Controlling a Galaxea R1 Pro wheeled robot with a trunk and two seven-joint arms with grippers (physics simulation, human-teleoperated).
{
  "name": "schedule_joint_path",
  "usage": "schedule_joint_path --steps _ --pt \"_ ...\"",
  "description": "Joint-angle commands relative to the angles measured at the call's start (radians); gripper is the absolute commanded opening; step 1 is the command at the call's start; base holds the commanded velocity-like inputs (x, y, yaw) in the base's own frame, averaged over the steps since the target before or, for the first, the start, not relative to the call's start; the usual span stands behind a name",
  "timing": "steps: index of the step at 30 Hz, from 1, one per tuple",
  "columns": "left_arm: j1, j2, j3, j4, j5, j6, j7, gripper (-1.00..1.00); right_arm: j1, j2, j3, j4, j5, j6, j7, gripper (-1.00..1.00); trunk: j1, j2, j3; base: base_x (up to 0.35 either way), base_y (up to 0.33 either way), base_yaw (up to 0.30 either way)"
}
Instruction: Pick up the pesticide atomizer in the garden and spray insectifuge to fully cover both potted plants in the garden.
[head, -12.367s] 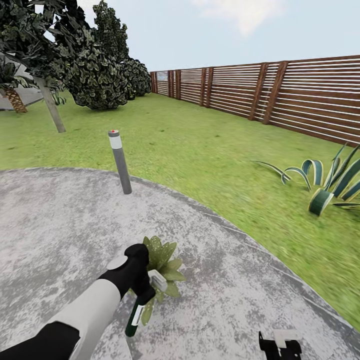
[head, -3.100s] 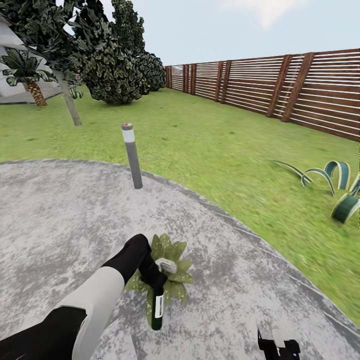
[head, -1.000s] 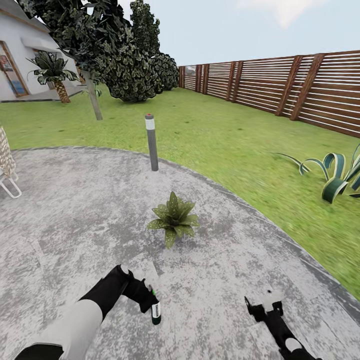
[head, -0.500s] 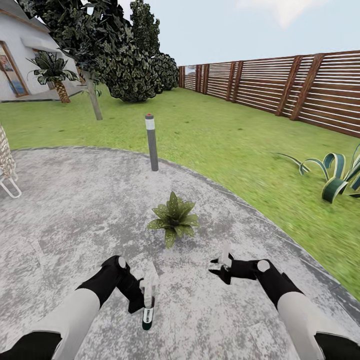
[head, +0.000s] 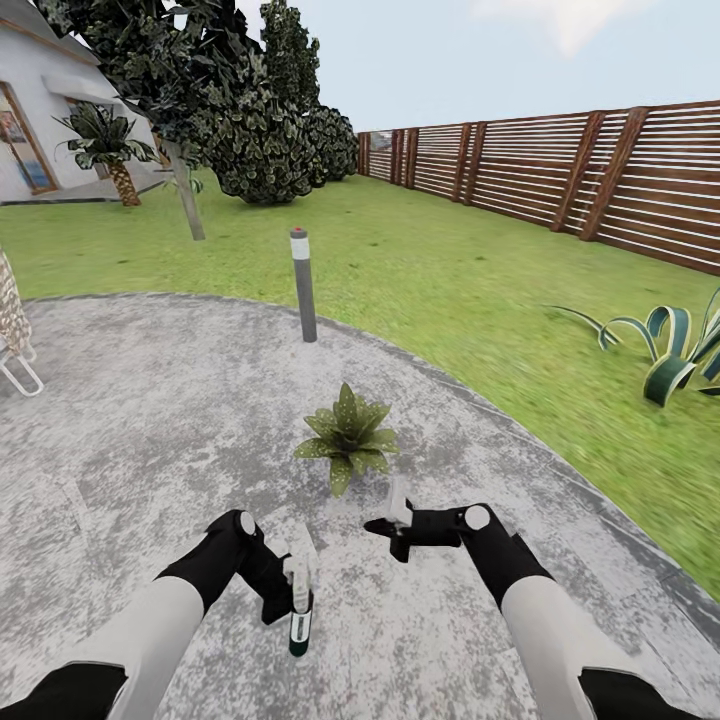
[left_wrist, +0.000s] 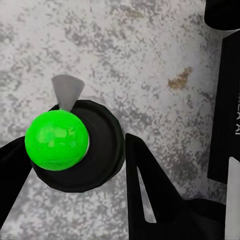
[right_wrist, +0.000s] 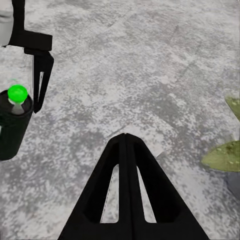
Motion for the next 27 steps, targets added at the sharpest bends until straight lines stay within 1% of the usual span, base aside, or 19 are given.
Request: schedule_joint_path --steps 1,5,8,11,13,15,17,22,27 --pt "0.000 0.000 0.001 -0.003 0.000 0.008 -0.002 -1.00 -0.001 0.008 -0.008 -0.001 0.008 -0.004 0.007 -1.00 0.000 0.000 -0.001 0.000 0.000 0.000" --pt "-0.004 -0.001 0.004 -0.004 0.007 0.007 0.026 -1.00 -0.001 0.016 -0.008 0.002 0.007 -0.005 0.009 -1.00 0.000 0.000 -0.001 0.000 0.000 0.000" --pt "-0.017 -0.002 0.005 -0.006 0.016 0.006 0.031 -1.00 -0.001 0.018 -0.008 0.006 0.007 -0.005 0.009 -1.00 0.000 0.000 -0.001 0.000 0.000 0.000" --pt "-0.023 -0.003 0.006 -0.021 0.055 0.005 0.069 -1.00 -0.001 0.018 -0.008 0.006 0.006 -0.005 0.009 -1.00 0.000 0.000 -0.001 0.000 0.000 0.000" --pt "-0.024 -0.005 0.007 -0.025 0.079 0.003 0.080 -1.00 -0.001 0.018 -0.008 0.006 0.006 -0.005 0.009 -1.00 0.000 0.000 -0.001 0.000 0.000 0.000" --pt "-0.024 -0.009 0.009 -0.026 0.097 0.000 0.084 -1.00 -0.001 0.026 -0.008 0.006 0.006 -0.005 0.009 -1.00 0.000 0.000 -0.001 0.000 0.000 0.000" --pt "-0.019 -0.016 0.010 -0.027 0.119 -0.005 0.102 -1.00 -0.001 0.038 -0.008 0.006 0.006 -0.005 0.009 -1.00 0.000 0.000 -0.001 0.000 0.000 0.000" --pt "-0.014 -0.027 0.004 -0.025 0.119 -0.010 0.157 -1.00 -0.001 0.043 -0.008 0.008 0.006 -0.005 0.009 -1.00 0.000 0.000 -0.001 0.000 0.000 0.000" --pt "-0.014 -0.040 -0.002 -0.026 0.116 -0.012 0.169 -1.00 -0.001 0.043 -0.008 0.008 0.006 -0.005 0.009 -1.00 0.000 0.000 -0.001 0.000 0.000 0.000"
